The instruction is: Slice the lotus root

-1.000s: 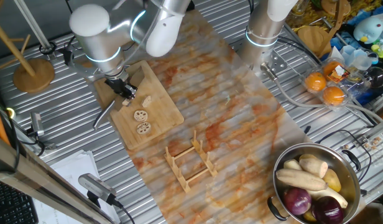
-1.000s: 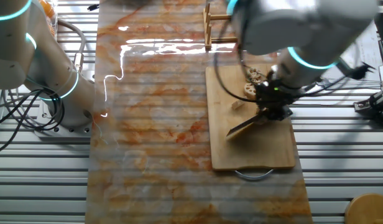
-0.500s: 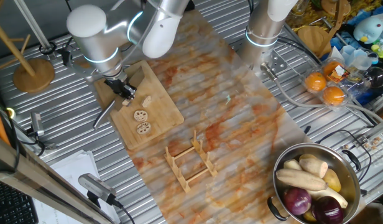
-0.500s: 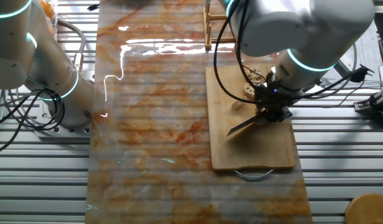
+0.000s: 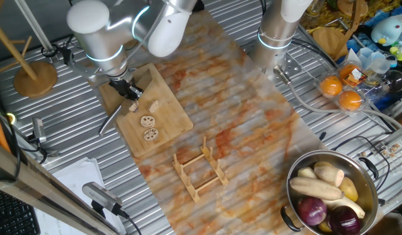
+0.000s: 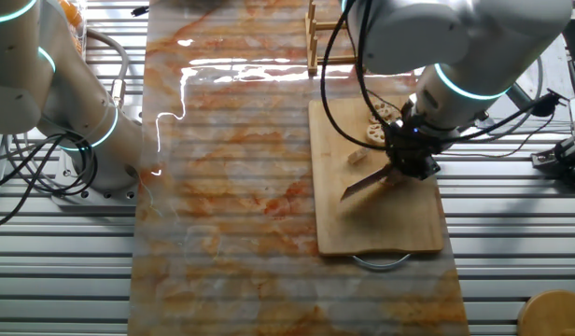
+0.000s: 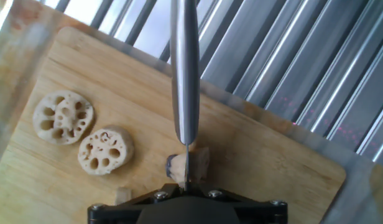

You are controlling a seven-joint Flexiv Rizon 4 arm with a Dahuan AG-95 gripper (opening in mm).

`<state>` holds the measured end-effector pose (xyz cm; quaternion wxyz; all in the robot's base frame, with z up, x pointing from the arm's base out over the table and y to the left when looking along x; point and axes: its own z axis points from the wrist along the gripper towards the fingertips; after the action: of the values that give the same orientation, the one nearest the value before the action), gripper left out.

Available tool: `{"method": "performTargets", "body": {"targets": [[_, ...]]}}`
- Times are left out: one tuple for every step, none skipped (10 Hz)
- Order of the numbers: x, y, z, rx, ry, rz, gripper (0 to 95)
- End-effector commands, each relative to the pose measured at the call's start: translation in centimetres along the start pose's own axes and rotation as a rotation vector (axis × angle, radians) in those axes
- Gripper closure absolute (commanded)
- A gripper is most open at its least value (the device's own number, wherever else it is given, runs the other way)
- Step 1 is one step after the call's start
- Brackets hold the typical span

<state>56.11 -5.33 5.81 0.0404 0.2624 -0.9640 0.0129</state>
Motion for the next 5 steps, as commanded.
{"method": "performTargets", "body": {"targets": [[-0.20, 0.09, -0.24, 0.001, -0.008, -0.005, 76.0], [-0.20, 0.09, -0.26, 0.000, -0.013, -0.004, 76.0], [-0.20, 0.09, -0.28, -0.001, -0.018, -0.003, 76.0], [-0.20, 0.10, -0.34, -0.001, -0.022, 0.000, 76.0], [-0.23, 0.12, -0.48, -0.001, -0.026, 0.003, 95.0]]}}
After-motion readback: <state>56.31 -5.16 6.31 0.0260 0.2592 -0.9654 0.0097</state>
